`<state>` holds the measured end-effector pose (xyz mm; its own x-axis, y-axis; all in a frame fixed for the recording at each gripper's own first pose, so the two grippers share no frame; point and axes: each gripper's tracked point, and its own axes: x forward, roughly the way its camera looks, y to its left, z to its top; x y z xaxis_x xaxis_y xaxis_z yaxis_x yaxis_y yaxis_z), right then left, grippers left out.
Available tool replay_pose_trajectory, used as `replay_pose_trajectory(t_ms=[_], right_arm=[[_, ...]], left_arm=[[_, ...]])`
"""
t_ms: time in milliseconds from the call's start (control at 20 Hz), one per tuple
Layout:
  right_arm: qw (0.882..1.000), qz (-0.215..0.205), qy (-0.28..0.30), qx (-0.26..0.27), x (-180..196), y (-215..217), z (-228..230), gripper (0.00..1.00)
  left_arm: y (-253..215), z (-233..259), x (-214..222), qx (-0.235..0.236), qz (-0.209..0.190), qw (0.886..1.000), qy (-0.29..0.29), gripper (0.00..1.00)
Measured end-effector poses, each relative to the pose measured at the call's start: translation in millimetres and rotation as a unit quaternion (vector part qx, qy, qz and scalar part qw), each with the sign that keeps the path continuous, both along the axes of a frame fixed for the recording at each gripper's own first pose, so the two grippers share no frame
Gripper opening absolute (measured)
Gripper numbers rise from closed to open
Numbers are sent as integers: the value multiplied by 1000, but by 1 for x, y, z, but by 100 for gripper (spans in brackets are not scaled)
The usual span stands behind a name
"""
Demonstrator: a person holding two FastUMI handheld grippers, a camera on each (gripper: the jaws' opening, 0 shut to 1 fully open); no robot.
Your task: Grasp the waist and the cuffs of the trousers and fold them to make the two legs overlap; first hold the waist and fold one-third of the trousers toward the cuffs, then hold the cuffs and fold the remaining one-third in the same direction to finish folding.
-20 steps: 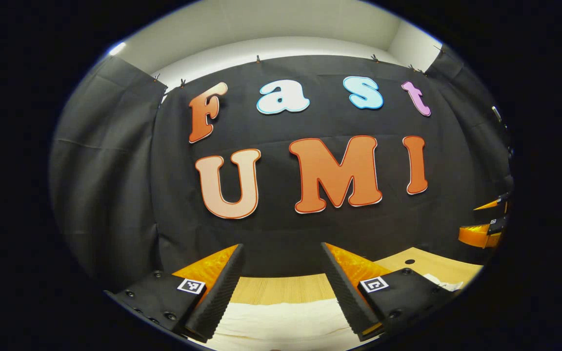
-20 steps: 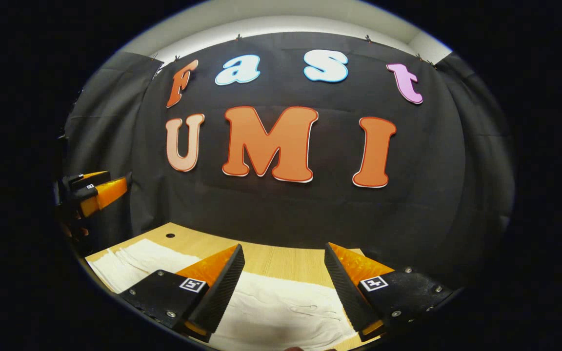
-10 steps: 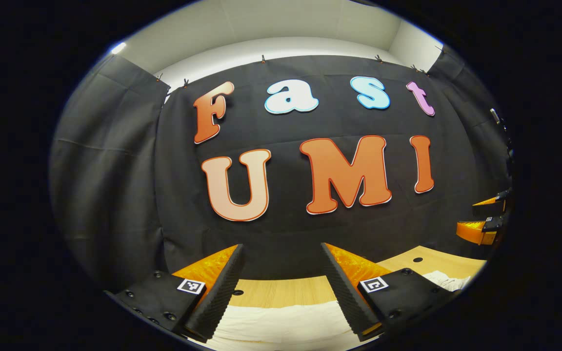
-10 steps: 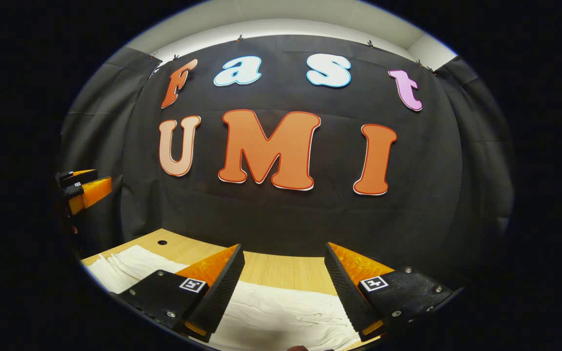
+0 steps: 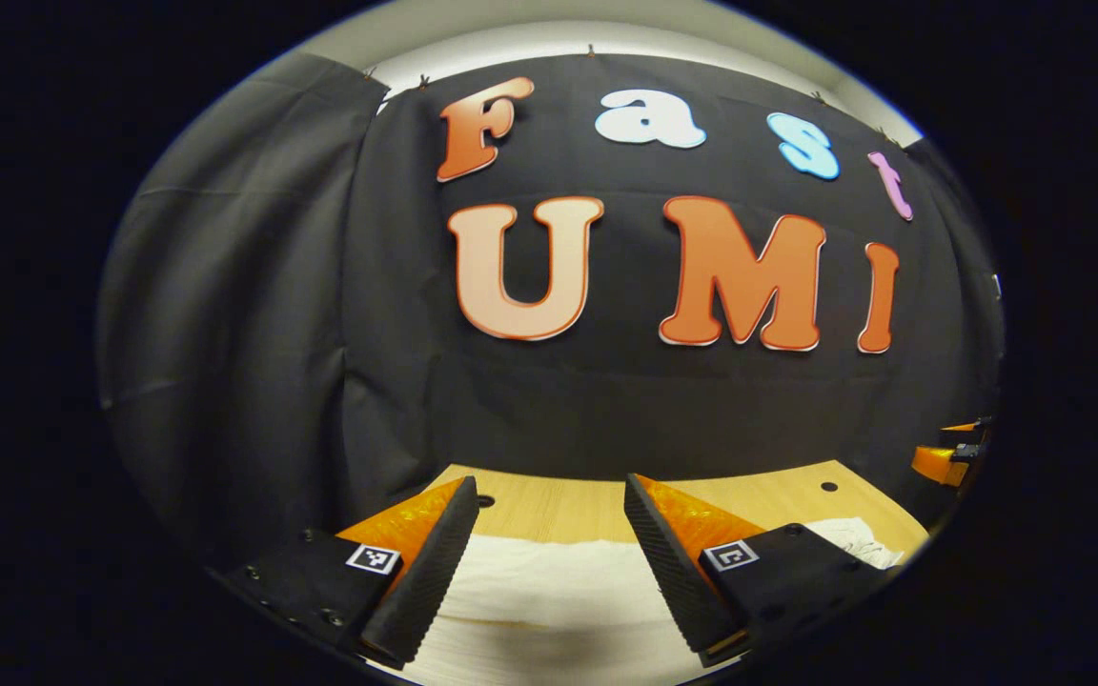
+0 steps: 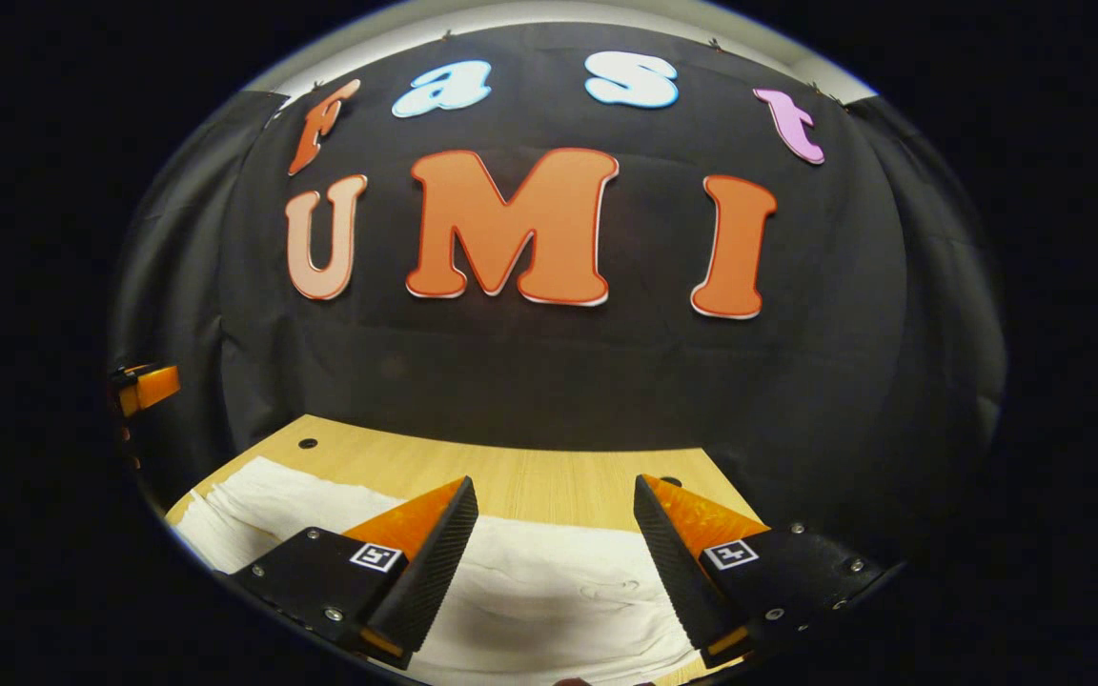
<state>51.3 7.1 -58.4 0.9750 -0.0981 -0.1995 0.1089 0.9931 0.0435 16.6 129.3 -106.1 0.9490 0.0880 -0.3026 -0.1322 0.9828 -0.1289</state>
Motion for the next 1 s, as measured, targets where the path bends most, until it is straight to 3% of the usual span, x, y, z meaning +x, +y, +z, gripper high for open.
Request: replay_pose_trajectory(t_ms=[250,650,1000], right_arm=[[996,-42,72,32,-6,-34,-47,99],[969,-88,212,94,-29,-66,-140,99],[941,-109,279,160,-47,-74,-188,98]], left_arm=[[46,-56,-18,-31,32,996,83,97],[101,-145,-70,-83,84,970,214,97],[119,-225,-145,-192,124,910,346,98]])
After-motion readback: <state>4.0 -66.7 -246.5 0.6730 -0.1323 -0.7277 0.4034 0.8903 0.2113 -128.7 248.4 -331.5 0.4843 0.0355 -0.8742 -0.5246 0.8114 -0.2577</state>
